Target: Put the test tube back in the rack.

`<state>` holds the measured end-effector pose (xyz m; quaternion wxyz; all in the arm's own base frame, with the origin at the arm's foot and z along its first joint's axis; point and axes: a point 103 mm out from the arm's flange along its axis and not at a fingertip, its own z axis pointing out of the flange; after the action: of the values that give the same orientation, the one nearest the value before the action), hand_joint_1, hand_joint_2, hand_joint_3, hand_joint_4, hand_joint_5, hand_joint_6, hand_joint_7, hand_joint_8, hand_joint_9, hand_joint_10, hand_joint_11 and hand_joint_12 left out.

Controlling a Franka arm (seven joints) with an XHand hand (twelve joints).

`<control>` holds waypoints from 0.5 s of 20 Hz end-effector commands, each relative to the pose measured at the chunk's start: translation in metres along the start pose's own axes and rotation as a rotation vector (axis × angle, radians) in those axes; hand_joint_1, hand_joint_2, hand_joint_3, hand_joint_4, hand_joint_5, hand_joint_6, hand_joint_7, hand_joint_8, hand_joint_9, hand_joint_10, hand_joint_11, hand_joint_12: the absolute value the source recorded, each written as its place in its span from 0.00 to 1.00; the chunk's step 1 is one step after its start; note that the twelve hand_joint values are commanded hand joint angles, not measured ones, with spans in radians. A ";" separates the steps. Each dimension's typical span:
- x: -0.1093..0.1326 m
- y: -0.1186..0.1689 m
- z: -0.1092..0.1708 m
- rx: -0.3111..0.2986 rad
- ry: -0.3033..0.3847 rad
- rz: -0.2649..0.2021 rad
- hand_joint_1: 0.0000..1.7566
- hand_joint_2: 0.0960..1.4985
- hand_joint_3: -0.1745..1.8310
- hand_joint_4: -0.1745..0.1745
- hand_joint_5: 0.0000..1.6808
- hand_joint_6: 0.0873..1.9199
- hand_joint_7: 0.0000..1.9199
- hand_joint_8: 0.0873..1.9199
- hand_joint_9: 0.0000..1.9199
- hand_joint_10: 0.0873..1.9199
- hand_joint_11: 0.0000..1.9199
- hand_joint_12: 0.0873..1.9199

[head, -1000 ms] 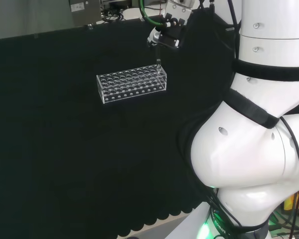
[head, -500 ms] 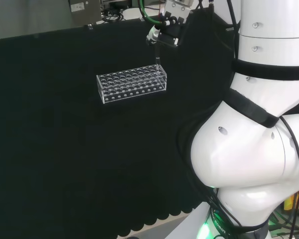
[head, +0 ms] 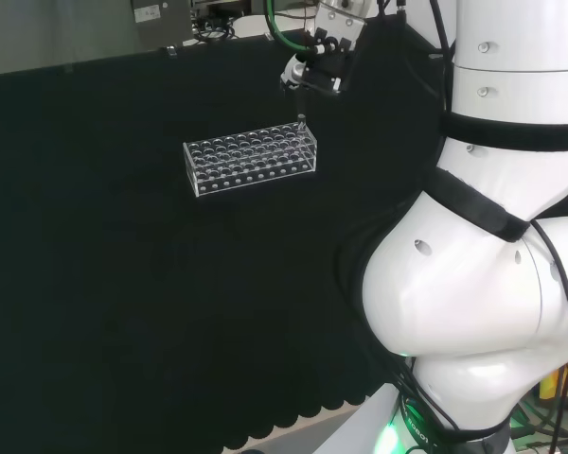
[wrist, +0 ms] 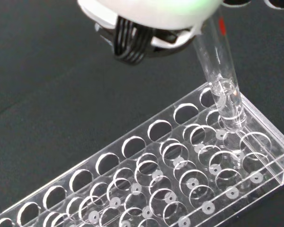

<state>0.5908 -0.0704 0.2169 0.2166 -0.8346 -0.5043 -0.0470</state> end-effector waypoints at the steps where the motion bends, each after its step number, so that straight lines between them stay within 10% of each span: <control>1: -0.002 0.000 0.005 0.008 -0.008 0.001 0.70 0.42 0.39 0.00 0.78 0.27 0.89 0.22 0.84 0.22 0.60 0.46; 10: 0.002 0.004 0.023 0.019 -0.063 -0.006 0.70 0.42 0.39 0.00 0.78 0.27 0.89 0.22 0.84 0.22 0.60 0.46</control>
<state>0.5903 -0.0617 0.2035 0.2093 -0.8338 -0.5103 -0.0219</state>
